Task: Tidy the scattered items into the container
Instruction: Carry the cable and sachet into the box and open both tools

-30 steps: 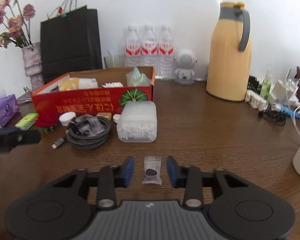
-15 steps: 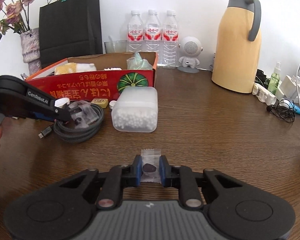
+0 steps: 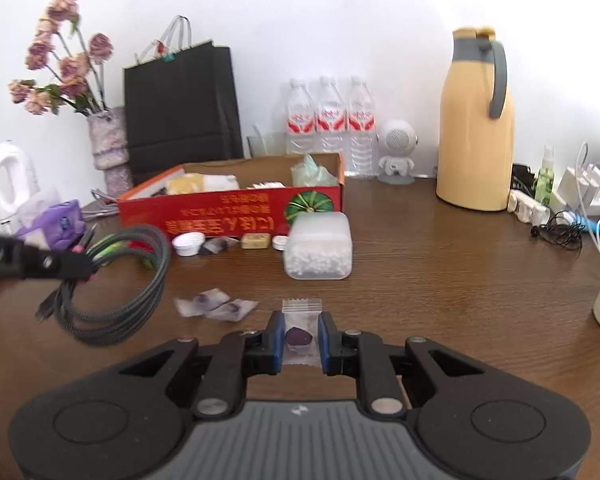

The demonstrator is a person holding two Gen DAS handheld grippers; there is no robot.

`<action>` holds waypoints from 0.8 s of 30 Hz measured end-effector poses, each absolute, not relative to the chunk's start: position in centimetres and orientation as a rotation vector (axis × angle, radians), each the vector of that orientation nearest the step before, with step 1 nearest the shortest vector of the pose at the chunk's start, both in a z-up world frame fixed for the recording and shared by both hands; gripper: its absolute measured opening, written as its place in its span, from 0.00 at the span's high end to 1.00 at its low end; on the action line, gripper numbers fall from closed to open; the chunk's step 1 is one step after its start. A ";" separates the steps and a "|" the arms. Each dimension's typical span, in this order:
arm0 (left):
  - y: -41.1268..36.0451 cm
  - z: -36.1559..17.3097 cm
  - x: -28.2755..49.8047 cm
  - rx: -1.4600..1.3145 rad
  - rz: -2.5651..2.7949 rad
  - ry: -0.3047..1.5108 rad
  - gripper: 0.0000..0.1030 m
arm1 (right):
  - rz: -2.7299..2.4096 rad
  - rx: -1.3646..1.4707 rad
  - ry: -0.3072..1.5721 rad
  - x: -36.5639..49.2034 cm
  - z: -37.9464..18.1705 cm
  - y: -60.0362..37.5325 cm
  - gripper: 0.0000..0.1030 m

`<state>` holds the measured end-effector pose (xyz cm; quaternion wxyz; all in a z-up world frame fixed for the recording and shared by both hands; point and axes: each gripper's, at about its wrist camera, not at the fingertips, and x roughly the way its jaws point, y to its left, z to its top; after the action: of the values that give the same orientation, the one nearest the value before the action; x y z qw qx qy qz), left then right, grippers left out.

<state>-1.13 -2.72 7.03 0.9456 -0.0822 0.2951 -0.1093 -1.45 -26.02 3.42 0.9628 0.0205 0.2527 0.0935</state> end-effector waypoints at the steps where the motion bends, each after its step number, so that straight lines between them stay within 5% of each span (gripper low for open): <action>1: -2.4 6.8 -1.9 -0.183 -0.215 0.609 0.82 | 0.195 0.044 0.506 -2.2 3.5 -25.9 0.84; 8: 0.1 8.9 -1.3 -0.220 -0.223 0.563 0.82 | 0.249 0.046 0.446 -3.1 6.7 -25.5 0.84; 16: 2.7 15.3 13.4 -0.248 -0.240 0.520 0.82 | 0.297 0.067 0.377 7.5 13.5 -25.9 0.84; 20: 0.5 14.2 23.5 -0.175 -0.189 0.621 0.82 | 0.307 0.035 0.468 17.7 15.7 -24.2 0.84; 24: -2.3 9.6 29.6 -0.093 -0.135 0.731 0.82 | 0.268 -0.070 0.684 26.5 12.2 -21.1 0.84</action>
<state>29.59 -2.28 9.55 0.9308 -0.0453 0.3568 -0.0658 26.53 -21.07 12.19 0.9327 -0.0344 0.3343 0.1310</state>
